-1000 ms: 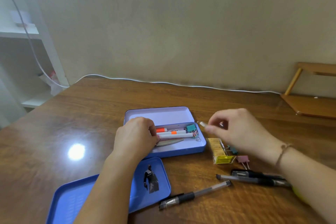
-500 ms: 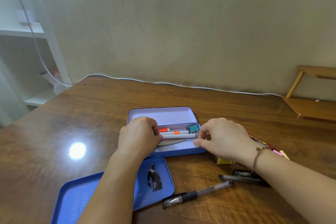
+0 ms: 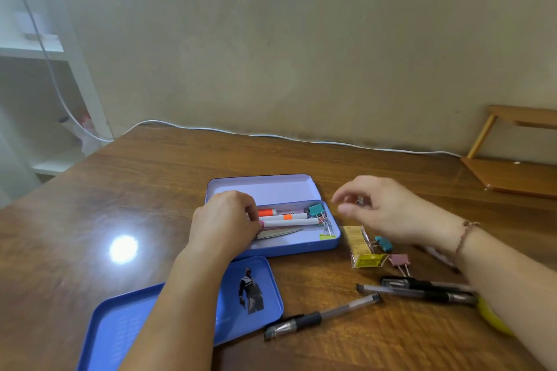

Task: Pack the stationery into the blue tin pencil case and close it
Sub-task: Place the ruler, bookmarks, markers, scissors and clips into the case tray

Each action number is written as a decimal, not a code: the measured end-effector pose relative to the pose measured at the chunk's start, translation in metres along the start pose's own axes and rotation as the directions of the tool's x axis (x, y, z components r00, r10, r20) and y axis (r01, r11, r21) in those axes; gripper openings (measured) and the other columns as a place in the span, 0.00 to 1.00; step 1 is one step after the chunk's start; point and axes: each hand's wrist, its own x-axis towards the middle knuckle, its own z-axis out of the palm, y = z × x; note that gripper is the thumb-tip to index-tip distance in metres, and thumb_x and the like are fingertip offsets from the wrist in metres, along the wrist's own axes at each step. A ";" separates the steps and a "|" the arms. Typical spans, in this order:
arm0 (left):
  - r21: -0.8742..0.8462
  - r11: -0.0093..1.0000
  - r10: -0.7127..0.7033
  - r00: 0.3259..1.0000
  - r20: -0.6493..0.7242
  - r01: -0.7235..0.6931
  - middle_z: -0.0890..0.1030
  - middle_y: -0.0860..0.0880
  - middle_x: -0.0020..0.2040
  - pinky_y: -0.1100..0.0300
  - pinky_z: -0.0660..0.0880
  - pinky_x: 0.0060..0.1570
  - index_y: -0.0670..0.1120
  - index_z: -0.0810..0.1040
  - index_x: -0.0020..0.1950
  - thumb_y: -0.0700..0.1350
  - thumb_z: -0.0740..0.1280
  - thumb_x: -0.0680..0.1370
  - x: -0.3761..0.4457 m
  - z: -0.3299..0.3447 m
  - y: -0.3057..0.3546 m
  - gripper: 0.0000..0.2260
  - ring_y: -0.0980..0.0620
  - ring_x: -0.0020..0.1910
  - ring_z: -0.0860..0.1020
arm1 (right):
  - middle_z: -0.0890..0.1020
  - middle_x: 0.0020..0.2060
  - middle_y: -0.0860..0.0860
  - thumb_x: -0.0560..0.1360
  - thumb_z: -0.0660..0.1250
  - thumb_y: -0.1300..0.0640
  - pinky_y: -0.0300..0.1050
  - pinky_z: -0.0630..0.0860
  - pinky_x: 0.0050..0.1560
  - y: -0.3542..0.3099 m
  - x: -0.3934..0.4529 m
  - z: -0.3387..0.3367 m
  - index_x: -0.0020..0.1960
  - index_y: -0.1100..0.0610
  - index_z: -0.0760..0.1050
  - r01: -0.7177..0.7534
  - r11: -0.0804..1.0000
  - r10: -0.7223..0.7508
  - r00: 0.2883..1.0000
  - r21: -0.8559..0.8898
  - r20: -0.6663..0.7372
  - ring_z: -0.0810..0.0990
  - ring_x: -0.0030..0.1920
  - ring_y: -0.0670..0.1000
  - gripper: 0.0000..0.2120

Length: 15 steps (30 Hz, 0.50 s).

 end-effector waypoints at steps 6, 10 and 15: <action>-0.008 1.000 -0.001 1.000 0.005 0.001 0.82 0.54 0.43 0.56 0.77 0.44 0.54 0.80 0.36 0.51 0.73 0.72 0.000 0.000 -0.001 0.05 0.51 0.46 0.79 | 0.80 0.52 0.41 0.76 0.66 0.46 0.37 0.75 0.43 0.027 -0.018 -0.004 0.57 0.42 0.77 -0.222 0.917 0.246 0.969 -0.330 0.031 0.77 0.49 0.41 0.10; -0.011 1.000 -0.011 1.000 0.007 0.011 0.82 0.54 0.43 0.56 0.78 0.44 0.54 0.80 0.36 0.50 0.73 0.72 0.000 0.000 -0.001 0.06 0.52 0.46 0.79 | 0.79 0.50 0.41 0.74 0.67 0.42 0.39 0.77 0.44 0.030 -0.025 0.000 0.58 0.42 0.77 -0.237 0.924 0.281 0.953 -0.300 0.112 0.76 0.48 0.42 0.13; -0.007 1.000 -0.014 1.000 0.014 0.014 0.82 0.54 0.43 0.56 0.78 0.42 0.55 0.78 0.34 0.50 0.73 0.72 0.000 -0.001 -0.001 0.07 0.52 0.44 0.79 | 0.78 0.45 0.40 0.72 0.71 0.48 0.41 0.76 0.44 0.033 -0.026 0.004 0.43 0.43 0.77 -0.248 0.941 0.275 0.957 -0.229 0.096 0.75 0.46 0.42 0.03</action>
